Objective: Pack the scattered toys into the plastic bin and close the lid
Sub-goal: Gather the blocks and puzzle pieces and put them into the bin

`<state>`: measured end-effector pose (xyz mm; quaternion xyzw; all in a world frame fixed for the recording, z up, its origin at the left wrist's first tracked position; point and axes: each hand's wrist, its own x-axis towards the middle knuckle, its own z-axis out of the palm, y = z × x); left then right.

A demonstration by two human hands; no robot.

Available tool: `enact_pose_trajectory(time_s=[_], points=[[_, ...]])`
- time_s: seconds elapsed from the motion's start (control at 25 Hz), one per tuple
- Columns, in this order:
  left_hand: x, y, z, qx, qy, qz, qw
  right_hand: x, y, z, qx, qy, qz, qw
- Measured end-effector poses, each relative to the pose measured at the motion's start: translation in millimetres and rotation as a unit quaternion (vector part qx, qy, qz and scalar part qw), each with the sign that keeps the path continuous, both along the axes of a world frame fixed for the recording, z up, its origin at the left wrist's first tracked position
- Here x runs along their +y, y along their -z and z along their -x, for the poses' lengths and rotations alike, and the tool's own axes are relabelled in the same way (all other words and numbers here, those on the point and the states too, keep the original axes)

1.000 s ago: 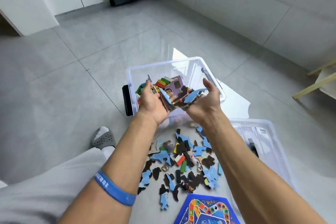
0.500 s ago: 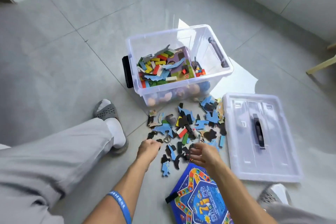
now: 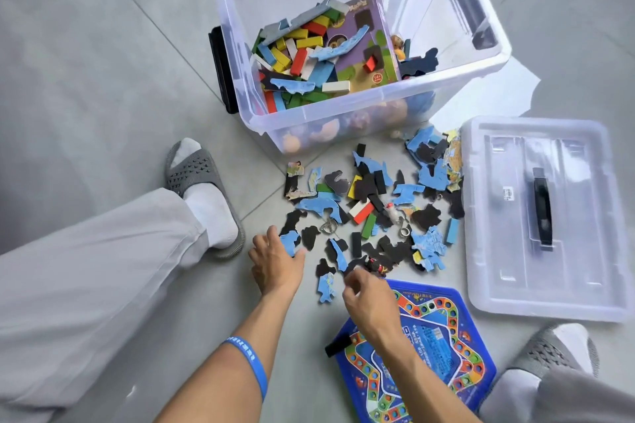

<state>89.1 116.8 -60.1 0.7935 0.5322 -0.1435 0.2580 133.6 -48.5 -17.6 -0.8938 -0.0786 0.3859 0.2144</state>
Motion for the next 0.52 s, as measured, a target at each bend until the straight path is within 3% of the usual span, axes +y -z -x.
enact_pose_trajectory(time_s=[0.08, 0.36, 0.52], points=[[7, 9, -5, -0.020, 0.015, -0.006, 1.000, 9, 4, 12, 0.004, -0.009, 0.002, 1.000], [21, 12, -8, -0.071, -0.143, 0.158, 0.975, 10, 22, 31, -0.053, 0.039, 0.041, 0.997], [14, -5, 11, -0.127, -0.268, 0.232, 0.926, 39, 32, 40, -0.091, -0.020, 0.125, 0.988]])
